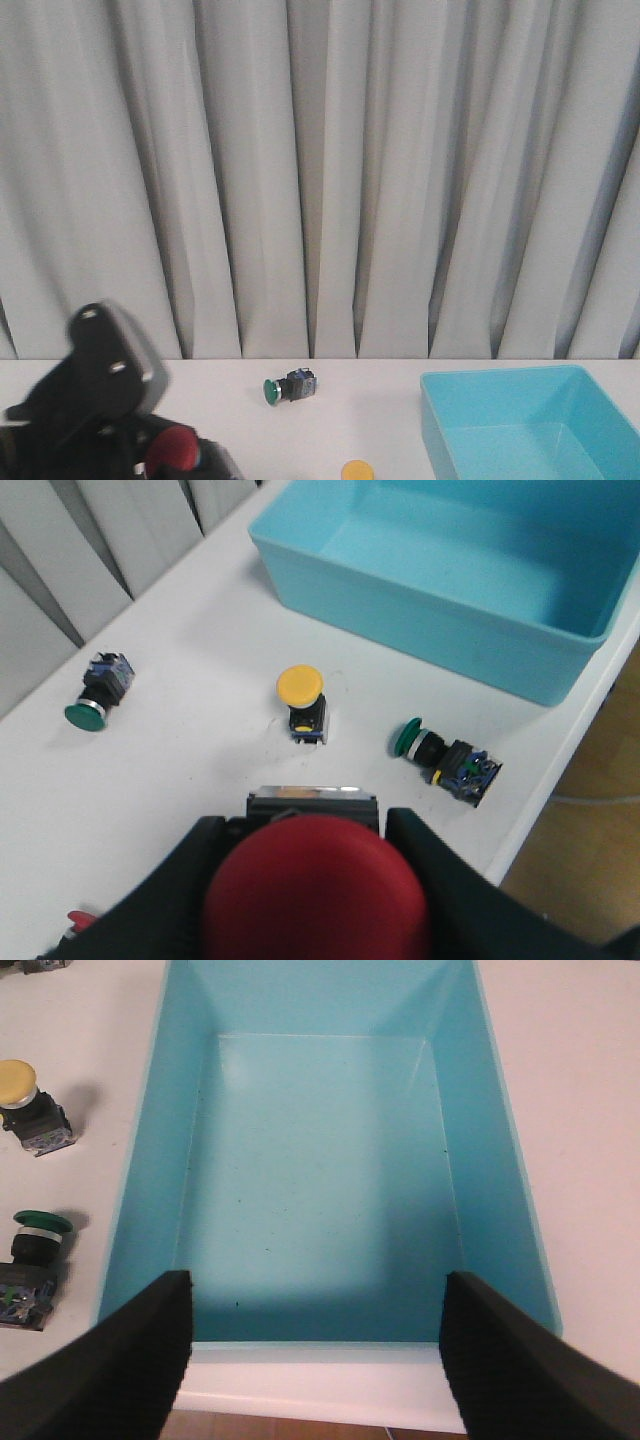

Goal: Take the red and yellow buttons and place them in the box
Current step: 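Lower the left gripper onto the red button and grasp it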

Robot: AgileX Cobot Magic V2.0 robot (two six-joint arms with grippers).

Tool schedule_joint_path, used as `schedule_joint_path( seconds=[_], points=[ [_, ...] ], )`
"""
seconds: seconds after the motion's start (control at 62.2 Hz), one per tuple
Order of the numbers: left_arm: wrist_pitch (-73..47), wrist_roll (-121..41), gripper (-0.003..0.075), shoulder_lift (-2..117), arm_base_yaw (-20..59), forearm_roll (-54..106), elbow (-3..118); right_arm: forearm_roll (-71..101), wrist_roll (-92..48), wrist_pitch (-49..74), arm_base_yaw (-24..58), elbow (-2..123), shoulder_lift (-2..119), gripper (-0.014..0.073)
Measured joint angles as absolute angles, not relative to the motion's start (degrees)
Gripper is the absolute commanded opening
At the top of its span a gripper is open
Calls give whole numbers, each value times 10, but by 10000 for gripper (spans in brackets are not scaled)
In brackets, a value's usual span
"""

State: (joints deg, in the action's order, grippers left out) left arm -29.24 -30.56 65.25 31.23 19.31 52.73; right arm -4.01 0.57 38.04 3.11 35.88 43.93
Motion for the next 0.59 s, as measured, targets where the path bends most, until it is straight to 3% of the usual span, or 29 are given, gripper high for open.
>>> schedule_joint_path(
  seconds=[0.177, 0.595],
  points=[
    [-281, -306, 230, 599, 312, 203, 492, -40, 6, 380, 31, 359, 439, 520],
    [-278, -323, 230, 596, 312, 204, 491, -39, 6, 380, 31, 359, 439, 520]
  ],
)
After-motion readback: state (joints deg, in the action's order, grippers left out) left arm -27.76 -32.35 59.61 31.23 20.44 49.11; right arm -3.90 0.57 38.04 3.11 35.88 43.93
